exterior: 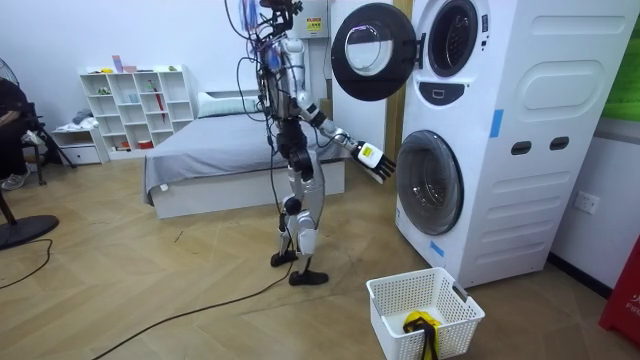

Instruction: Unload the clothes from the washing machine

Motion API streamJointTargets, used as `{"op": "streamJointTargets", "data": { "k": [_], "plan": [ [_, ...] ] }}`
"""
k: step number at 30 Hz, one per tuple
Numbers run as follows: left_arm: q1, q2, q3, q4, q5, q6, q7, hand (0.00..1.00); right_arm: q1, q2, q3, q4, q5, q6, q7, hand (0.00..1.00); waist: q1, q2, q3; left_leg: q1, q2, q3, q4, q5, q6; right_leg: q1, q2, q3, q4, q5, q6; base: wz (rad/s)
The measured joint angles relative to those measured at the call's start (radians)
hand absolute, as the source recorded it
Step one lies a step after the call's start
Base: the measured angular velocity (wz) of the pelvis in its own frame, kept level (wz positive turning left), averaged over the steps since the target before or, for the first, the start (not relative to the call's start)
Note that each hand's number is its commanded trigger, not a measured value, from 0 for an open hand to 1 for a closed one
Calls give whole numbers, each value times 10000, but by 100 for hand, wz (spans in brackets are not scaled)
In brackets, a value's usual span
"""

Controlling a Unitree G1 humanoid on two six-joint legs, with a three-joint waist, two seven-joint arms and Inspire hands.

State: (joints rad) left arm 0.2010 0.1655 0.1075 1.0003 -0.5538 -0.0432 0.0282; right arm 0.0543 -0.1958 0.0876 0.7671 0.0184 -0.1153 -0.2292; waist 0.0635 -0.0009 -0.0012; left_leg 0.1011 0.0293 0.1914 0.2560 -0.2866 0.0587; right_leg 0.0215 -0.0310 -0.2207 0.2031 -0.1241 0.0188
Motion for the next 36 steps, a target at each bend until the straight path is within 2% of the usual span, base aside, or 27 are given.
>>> {"op": "streamJointTargets", "data": {
  "k": [1,2,3,6,8,12,14,19,21,22,25,26,30,36],
  "plan": [
    [10,12,277,-204,-6,-9,2,0,115,0,15,-176,-18,-13,23,0,125,23,12,54,1,-145,-16,9,-15,67,23,12,-15,0,0,-11],
    [8,16,515,-369,-14,-9,63,0,212,-3,-12,-253,-33,-13,20,0,161,94,57,186,20,-206,-94,11,-18,183,17,11,-26,-1,-1,0],
    [9,18,602,-475,-15,-11,116,0,250,-10,-36,-281,-89,-15,15,0,155,133,51,221,25,-266,-138,14,-25,219,6,11,-37,-1,-1,13],
    [-222,112,1010,-1265,-23,-28,493,0,348,-118,-364,-419,-363,-135,-57,0,143,265,98,234,4,-370,-284,30,-51,288,26,-9,-191,-3,2,14],
    [-508,346,1062,-2049,-294,-31,898,0,488,-269,-439,-444,-368,-205,-173,0,47,401,64,177,-46,-587,-300,32,-53,294,23,-37,-186,-28,37,19],
    [-1123,848,1282,-3168,-408,-62,1287,0,973,-266,-523,-1068,-1054,-200,-184,0,-43,582,13,166,-66,-595,-307,36,-53,317,18,-27,-176,-29,38,3],
    [-1569,1354,1265,-3849,-412,-68,1449,0,1383,-297,-654,-1485,-1136,-301,-192,0,-80,716,15,221,-70,-617,-310,36,-52,395,18,-5,-174,-29,39,0],
    [-2339,2115,1264,-4771,-408,-106,1906,0,1636,-355,-711,-1502,-1578,-267,-132,0,-380,1033,39,350,-92,-619,-455,40,-46,469,29,76,-149,-32,44,-2],
    [-2509,2201,1266,-5259,-423,-110,2105,0,1690,-356,-707,-1512,-1695,-263,-60,0,-415,1127,39,353,-92,-592,-479,45,-54,427,47,155,-134,-33,45,-8],
    [-2671,2274,1252,-5479,-421,-111,2144,0,1689,-359,-708,-1513,-1751,-255,-14,0,-552,1159,50,329,-94,-597,-505,63,-58,396,47,160,-137,-33,45,0],
    [-2880,2516,1234,-5719,-212,-110,2174,0,1668,-374,-712,-1516,-1762,-251,142,0,-700,1282,17,303,-83,-609,-526,72,-63,366,67,174,-146,-37,51,0],
    [-2908,2544,1235,-5876,90,-101,2173,0,1683,-379,-713,-1516,-1763,-241,206,0,-811,1311,11,303,-82,-609,-500,77,-68,345,76,213,-149,-40,54,0],
    [-2934,2736,1230,-6388,1077,7,2188,0,1679,-378,-718,-1856,-1840,-155,457,0,-855,1308,18,216,-94,-574,-495,89,-64,151,79,319,-144,-40,55,-6],
    [-2965,2863,1103,-6937,2424,41,2061,0,1519,-358,-705,-1565,-2181,-169,817,0,-872,1209,99,157,-102,-675,-500,90,-64,156,76,485,-199,-40,54,8]
  ]
}}
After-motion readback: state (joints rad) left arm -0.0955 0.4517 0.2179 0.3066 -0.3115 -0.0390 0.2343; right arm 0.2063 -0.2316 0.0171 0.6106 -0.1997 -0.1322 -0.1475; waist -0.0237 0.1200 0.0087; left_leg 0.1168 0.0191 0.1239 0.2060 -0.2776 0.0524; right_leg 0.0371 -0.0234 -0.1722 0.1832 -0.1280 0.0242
